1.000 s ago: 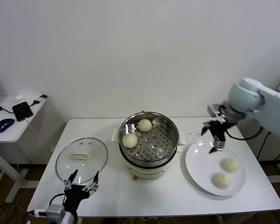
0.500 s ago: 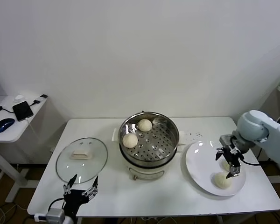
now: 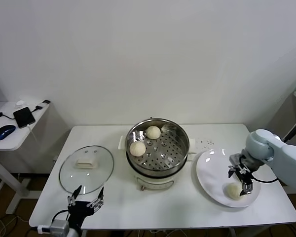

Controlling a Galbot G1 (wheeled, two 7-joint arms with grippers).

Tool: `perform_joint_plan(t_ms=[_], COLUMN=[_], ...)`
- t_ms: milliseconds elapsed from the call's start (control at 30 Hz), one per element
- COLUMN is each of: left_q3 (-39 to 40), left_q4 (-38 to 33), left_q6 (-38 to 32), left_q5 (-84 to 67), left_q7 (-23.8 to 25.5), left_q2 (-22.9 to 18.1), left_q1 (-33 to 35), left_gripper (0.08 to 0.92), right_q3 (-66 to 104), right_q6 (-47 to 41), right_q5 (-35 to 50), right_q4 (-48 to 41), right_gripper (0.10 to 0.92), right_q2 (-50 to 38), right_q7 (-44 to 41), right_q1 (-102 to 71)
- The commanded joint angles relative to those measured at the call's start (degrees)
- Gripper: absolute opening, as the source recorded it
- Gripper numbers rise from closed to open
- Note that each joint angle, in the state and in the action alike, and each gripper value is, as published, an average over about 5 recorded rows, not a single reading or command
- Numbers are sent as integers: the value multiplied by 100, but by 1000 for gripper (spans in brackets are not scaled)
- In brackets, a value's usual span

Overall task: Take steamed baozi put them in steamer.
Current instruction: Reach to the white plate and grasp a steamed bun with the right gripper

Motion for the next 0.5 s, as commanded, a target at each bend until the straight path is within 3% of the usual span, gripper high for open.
perform_joint_plan(t_ms=[33, 500], left_q3=[-5, 14], left_q4=[29, 19], left_q6=[-2, -15], left_q5=[9, 13], left_q7=[2, -6], left_q2=[-31, -44], left_q1=[-14, 3], left_gripper=[823, 823], right_q3=[261, 299], right_q6=[131, 122], right_q5=[-253, -278], right_q4=[-332, -361], right_gripper=[823, 823], right_q2=[148, 177], right_q7=[119, 151], right_q1=[-337, -422])
